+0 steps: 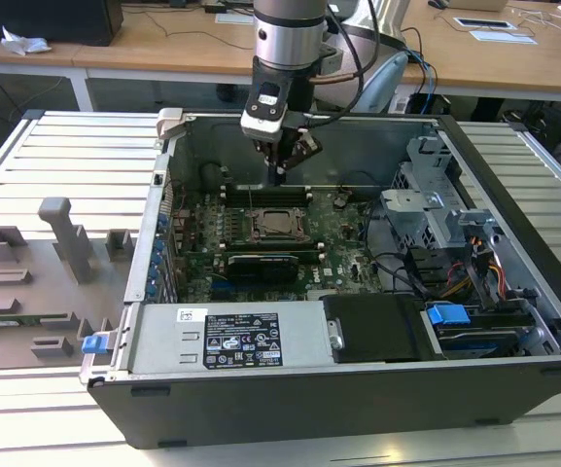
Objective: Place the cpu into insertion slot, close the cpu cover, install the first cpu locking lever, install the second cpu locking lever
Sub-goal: 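Install the first cpu locking lever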
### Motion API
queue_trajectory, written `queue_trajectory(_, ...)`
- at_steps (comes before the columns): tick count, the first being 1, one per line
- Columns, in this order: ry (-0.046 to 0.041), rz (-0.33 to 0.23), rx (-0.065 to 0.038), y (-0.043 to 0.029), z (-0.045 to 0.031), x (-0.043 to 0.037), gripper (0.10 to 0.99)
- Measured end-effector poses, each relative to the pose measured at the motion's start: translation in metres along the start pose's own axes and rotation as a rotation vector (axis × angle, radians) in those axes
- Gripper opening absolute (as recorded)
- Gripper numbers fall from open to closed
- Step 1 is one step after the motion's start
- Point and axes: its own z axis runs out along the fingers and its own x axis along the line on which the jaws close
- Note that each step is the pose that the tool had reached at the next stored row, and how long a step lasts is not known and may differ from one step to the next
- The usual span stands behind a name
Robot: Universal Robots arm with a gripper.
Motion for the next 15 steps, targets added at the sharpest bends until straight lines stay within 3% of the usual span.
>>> queue_trajectory(12, 0.0001, -0.222, -0.001, 0.0000, 0.0000, 0.0000, 0.106)
queue_trajectory(15, 0.0002, -0.308, -0.002, 0.0000, 0.0000, 0.0000, 0.106)
